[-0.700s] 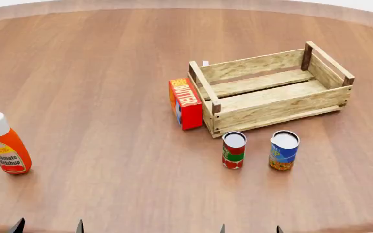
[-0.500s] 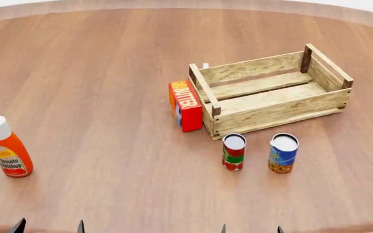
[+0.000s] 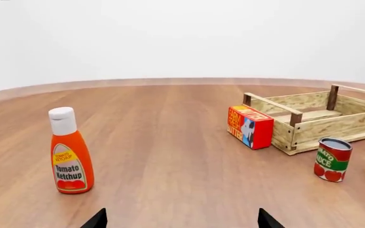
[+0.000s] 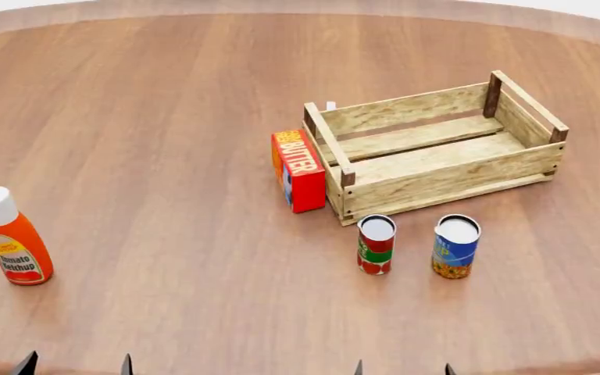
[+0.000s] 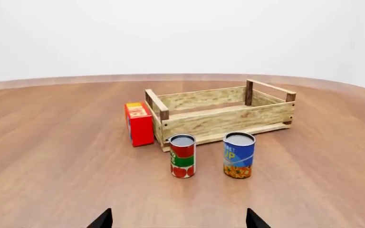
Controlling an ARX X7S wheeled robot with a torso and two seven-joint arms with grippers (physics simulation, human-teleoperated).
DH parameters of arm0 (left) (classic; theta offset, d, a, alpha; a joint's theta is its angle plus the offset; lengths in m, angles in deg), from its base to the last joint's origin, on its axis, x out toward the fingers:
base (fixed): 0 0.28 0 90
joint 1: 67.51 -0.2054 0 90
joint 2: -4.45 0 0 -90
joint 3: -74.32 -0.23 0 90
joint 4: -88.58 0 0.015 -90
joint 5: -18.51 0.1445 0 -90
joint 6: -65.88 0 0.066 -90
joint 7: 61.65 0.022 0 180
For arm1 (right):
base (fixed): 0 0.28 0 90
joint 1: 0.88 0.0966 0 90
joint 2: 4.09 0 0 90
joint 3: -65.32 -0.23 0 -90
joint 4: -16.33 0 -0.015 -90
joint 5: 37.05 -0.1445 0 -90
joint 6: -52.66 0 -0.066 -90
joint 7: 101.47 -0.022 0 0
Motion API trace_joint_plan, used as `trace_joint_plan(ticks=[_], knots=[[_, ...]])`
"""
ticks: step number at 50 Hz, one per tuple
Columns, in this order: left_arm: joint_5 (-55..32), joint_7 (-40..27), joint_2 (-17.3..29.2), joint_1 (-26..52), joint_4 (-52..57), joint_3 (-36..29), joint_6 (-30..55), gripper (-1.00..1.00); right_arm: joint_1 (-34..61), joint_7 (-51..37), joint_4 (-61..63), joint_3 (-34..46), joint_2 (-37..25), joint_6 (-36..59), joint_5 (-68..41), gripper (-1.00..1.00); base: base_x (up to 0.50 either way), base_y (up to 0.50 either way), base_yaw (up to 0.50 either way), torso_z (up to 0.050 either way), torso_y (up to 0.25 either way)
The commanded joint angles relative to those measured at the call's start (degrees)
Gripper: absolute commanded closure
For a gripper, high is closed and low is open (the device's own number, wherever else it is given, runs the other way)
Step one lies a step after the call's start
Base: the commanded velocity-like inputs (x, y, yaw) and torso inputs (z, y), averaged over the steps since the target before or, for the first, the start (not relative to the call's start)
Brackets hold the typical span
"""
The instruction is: Pick up the tomato sauce, and put it in the wooden tray.
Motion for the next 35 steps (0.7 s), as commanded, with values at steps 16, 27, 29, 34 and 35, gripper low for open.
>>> trace_joint_plan(ticks=[16, 27, 29, 34, 35], knots=[[-1.8, -1.6, 1.9, 0.2, -0.4, -1.8, -0.9, -1.0, 1.0, -1.5, -1.0, 2.6, -1.8, 0.3, -1.4, -1.0, 0.01, 0.0, 0.0, 0.0, 0.0], [-2.2, -2.3, 2.4, 0.2, -0.2, -2.5, -0.8, -1.0, 1.0, -2.1, -1.1, 3.3, -2.4, -0.2, -1.6, -1.0, 0.43, 0.0, 0.0, 0.0, 0.0], [-2.3, -2.4, 2.5, 0.3, -0.2, -2.6, -0.8, -1.0, 1.0, -2.2, -1.2, 3.4, -2.5, -0.3, -1.6, -1.0, 0.5, 0.0, 0.0, 0.0, 0.0], [-2.5, -2.7, 2.6, 0.4, -0.3, -2.9, -1.0, -1.0, 1.0, -2.5, -1.2, 3.7, -2.7, -0.5, -1.7, -1.0, 0.5, 0.0, 0.0, 0.0, 0.0], [-2.4, -2.7, 2.7, 0.4, -0.3, -3.0, -1.0, -1.0, 1.0, -2.5, -1.1, 3.8, -2.7, -0.5, -1.8, -1.0, 0.5, 0.0, 0.0, 0.0, 0.0]])
